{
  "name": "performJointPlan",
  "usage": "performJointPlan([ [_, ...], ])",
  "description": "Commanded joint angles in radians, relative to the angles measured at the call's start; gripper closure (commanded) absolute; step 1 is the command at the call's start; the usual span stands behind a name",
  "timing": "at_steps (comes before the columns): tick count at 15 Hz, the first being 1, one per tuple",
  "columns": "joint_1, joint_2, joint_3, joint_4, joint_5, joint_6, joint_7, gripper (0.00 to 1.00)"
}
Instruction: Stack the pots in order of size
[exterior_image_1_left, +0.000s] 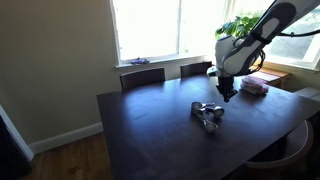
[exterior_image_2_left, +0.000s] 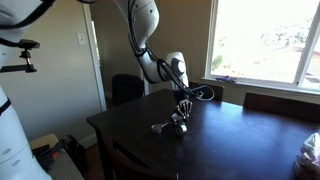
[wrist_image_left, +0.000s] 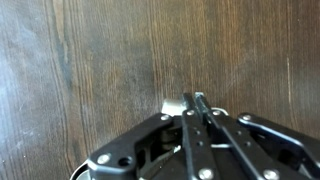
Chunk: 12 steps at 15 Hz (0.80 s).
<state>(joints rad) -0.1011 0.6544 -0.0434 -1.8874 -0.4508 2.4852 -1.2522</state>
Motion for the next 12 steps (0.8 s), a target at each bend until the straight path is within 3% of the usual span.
performJointPlan([
  [1,-0.006,-0.056,0.007,-0.057,0.010,-0.015,-0.007,0.92],
  [3,-0.012,-0.065,0.015,-0.075,0.020,-0.008,-0.012,0.93],
  [4,-0.009,-0.067,0.012,-0.089,0.020,0.010,0.004,0.68],
  [5,-0.011,-0.072,0.015,-0.108,0.023,0.029,0.007,0.67],
  [9,-0.025,-0.079,0.028,-0.171,0.068,0.122,0.045,0.42],
  [12,-0.029,-0.083,0.016,-0.238,0.100,0.283,0.112,0.22],
])
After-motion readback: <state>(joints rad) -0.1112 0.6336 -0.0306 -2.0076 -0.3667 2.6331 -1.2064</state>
